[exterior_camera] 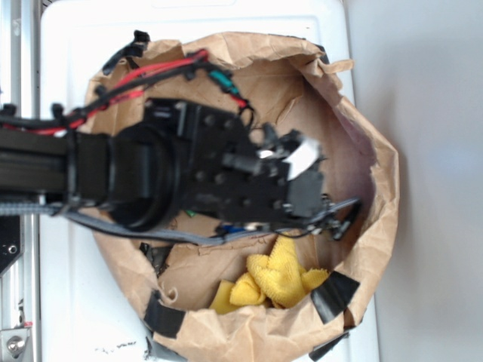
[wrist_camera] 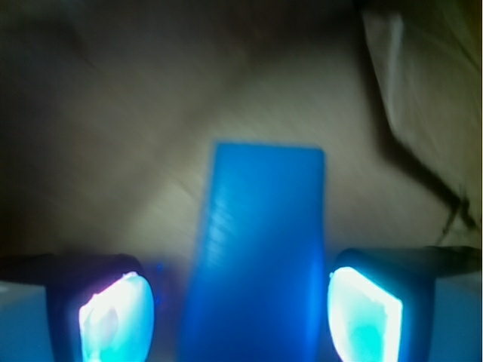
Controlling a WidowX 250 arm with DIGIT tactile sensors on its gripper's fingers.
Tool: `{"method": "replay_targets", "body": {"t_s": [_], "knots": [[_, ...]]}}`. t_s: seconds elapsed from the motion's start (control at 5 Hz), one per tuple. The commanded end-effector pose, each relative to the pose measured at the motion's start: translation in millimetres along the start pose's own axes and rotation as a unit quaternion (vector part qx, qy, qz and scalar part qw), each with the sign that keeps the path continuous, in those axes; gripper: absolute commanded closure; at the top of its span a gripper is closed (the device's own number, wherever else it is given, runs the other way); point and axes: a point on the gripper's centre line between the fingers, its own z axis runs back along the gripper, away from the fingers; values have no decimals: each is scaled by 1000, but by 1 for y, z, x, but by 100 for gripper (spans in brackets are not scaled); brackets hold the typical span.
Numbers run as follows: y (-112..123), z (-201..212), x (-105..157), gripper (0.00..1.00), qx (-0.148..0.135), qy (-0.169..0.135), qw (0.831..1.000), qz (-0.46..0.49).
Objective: Grab the blue block.
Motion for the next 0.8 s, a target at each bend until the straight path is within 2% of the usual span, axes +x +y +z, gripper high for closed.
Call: {"method": "replay_targets", "body": {"t_s": [0.0,0.2,0.6], "knots": [[14,-8,-14,34,-22,-41,999,-18],[14,-5,-14,100,-25,-39,999,-7],[20,1,-15,100,-36,-31,999,-5]]}}
